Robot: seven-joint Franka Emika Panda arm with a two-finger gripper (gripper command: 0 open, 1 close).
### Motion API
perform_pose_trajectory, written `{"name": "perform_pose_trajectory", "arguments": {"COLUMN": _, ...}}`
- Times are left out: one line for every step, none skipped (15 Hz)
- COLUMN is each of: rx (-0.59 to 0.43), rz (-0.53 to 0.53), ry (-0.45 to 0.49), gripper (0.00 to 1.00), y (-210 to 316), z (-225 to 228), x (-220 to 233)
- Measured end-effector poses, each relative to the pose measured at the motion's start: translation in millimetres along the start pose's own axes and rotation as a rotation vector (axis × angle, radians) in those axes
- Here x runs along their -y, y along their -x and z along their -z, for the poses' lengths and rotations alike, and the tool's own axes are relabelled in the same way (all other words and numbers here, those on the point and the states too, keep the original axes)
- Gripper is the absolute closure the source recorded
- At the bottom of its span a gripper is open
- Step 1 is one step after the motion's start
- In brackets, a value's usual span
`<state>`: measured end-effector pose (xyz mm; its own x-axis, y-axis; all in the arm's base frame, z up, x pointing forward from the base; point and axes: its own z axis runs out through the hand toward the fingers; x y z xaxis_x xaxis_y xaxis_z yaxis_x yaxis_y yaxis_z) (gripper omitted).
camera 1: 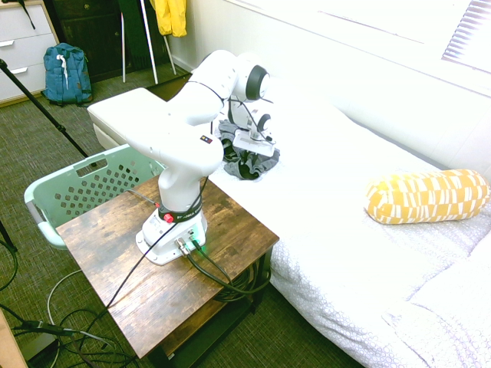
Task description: Put my clothes in the laundry bag
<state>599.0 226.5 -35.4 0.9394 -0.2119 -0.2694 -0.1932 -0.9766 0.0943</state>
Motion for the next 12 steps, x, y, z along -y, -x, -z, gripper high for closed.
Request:
{"name": "perform_pose_trajectory", "arguments": {"rx": -0.001, "rz": -0.008, "ry": 0.002, "gripper": 1.00, "y": -4, "z": 9, "x": -1}}
{"name": "perform_pose_trajectory", "arguments": {"rx": -0.019, "rz": -0.018, "ry": -0.002, "gripper": 1.00, "y": -8, "z": 24, "x": -1}}
{"name": "perform_pose_trajectory", "arguments": {"rx": -0.043, "rz": -0.028, "ry": -0.013, "gripper": 1.00, "y": -12, "z": 46, "x": -1}}
{"name": "perform_pose_trajectory", "arguments": {"rx": -0.068, "rz": -0.034, "ry": -0.028, "gripper": 1.00, "y": -12, "z": 73, "x": 0}}
{"name": "perform_pose_trajectory", "arguments": {"rx": -0.092, "rz": -0.033, "ry": -0.043, "gripper": 1.00, "y": -7, "z": 102, "x": 3}}
{"name": "perform_pose_trajectory", "arguments": {"rx": -0.112, "rz": -0.031, "ry": -0.056, "gripper": 1.00, "y": 3, "z": 130, "x": 8}}
{"name": "perform_pose_trajectory", "arguments": {"rx": -0.129, "rz": -0.031, "ry": -0.064, "gripper": 1.00, "y": 18, "z": 152, "x": 14}}
{"name": "perform_pose_trajectory", "arguments": {"rx": -0.147, "rz": -0.030, "ry": -0.073, "gripper": 1.00, "y": 35, "z": 173, "x": 24}}
{"name": "perform_pose_trajectory", "arguments": {"rx": -0.166, "rz": -0.028, "ry": -0.081, "gripper": 1.00, "y": 55, "z": 193, "x": 34}}
{"name": "perform_pose_trajectory", "arguments": {"rx": -0.188, "rz": -0.027, "ry": -0.089, "gripper": 1.00, "y": 77, "z": 211, "x": 44}}
{"name": "perform_pose_trajectory", "arguments": {"rx": -0.212, "rz": -0.022, "ry": -0.091, "gripper": 1.00, "y": 102, "z": 228, "x": 54}}
{"name": "perform_pose_trajectory", "arguments": {"rx": -0.231, "rz": -0.018, "ry": -0.086, "gripper": 1.00, "y": 131, "z": 241, "x": 66}}
